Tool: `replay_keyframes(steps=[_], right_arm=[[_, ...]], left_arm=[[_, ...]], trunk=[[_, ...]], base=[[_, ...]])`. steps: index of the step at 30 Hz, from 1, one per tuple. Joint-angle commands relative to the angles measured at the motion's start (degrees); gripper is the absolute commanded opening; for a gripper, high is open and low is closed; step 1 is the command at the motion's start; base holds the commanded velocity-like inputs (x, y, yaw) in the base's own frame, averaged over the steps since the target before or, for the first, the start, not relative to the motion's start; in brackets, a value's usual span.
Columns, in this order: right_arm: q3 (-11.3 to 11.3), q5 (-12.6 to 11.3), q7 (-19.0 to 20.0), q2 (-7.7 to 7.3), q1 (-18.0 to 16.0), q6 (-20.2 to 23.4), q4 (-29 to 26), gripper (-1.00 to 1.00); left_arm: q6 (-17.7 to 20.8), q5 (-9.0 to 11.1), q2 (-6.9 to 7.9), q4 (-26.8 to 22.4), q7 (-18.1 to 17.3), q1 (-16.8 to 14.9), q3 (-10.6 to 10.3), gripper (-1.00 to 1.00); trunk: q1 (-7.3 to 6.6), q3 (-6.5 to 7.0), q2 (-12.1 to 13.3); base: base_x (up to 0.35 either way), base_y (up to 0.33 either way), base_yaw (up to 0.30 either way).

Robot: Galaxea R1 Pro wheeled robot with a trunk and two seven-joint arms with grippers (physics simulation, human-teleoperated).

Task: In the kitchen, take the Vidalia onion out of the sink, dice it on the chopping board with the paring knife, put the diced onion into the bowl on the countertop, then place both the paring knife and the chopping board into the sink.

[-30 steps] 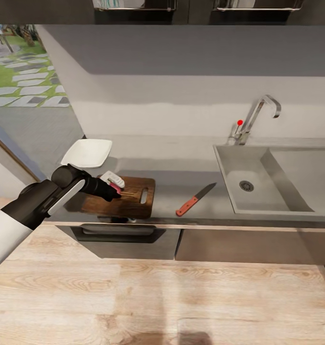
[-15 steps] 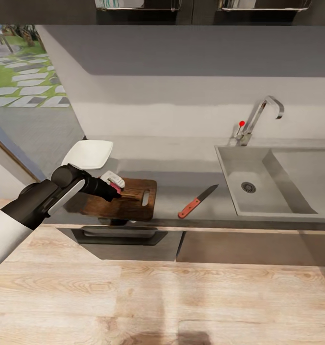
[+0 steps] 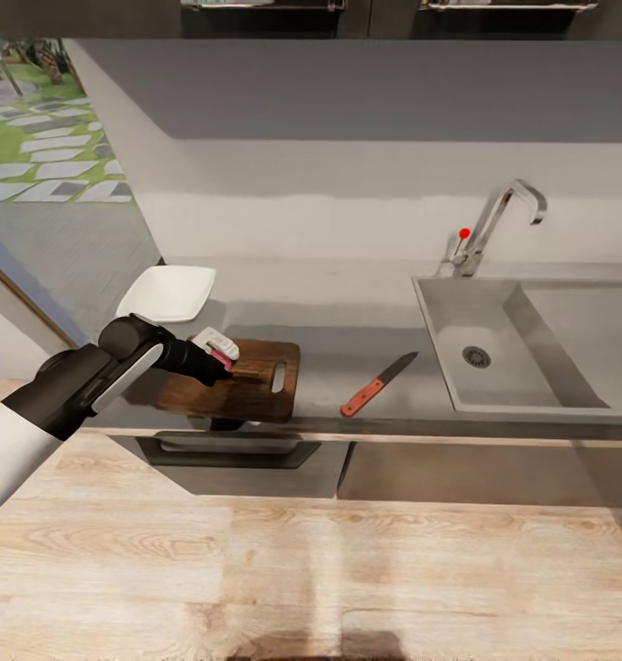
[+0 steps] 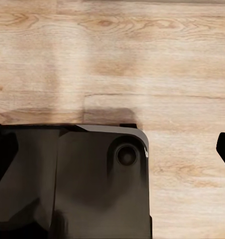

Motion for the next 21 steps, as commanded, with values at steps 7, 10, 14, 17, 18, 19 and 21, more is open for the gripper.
replay_keyframes(steps=[7,10,14,17,18,19,21], right_arm=[[-0.4,0.2,0.5,0.1,0.0,-0.1,-0.1,1.0],[-0.4,0.2,0.5,0.11,0.0,-0.1,-0.1,1.0],[-0.4,0.2,0.5,0.09,0.0,-0.1,-0.1,1.0],[-0.4,0.2,0.5,0.11,0.0,-0.1,-0.1,1.0],[-0.4,0.2,0.5,0.1,0.0,-0.1,-0.1,1.0],[-0.4,0.2,0.5,0.07,0.0,-0.1,-0.1,1.0],[-0.4,0.2,0.6,0.05,0.0,-0.1,-0.1,1.0]], left_arm=[[0.1,-0.4,0.04,0.1,-0.4,-0.1,-0.1,-1.0],[0.1,-0.4,0.03,0.1,-0.4,-0.1,-0.1,-1.0],[0.1,-0.4,-0.01,0.1,-0.4,-0.1,-0.1,-1.0],[0.0,-0.4,0.03,0.1,-0.4,-0.1,-0.1,-1.0],[0.0,-0.4,0.03,0.1,-0.4,-0.1,-0.1,-1.0],[0.1,-0.4,0.04,0.1,-0.4,-0.1,-0.1,-1.0],[0.1,-0.4,0.04,0.1,-0.4,-0.1,-0.1,-1.0]], trunk=[[0.03,-0.65,-0.1],[0.03,-0.89,-0.1],[0.03,-0.99,-0.1],[0.03,-1.0,-0.1],[0.03,-1.0,-0.1],[0.03,-1.0,-0.1],[0.03,-1.0,-0.1]], base=[[0.0,0.0,0.0],[0.0,-0.002,0.0],[0.06,-0.073,0.0],[0.021,-0.025,0.0],[0.01,-0.011,0.0],[0.006,-0.007,0.0],[0.004,-0.005,0.0]])
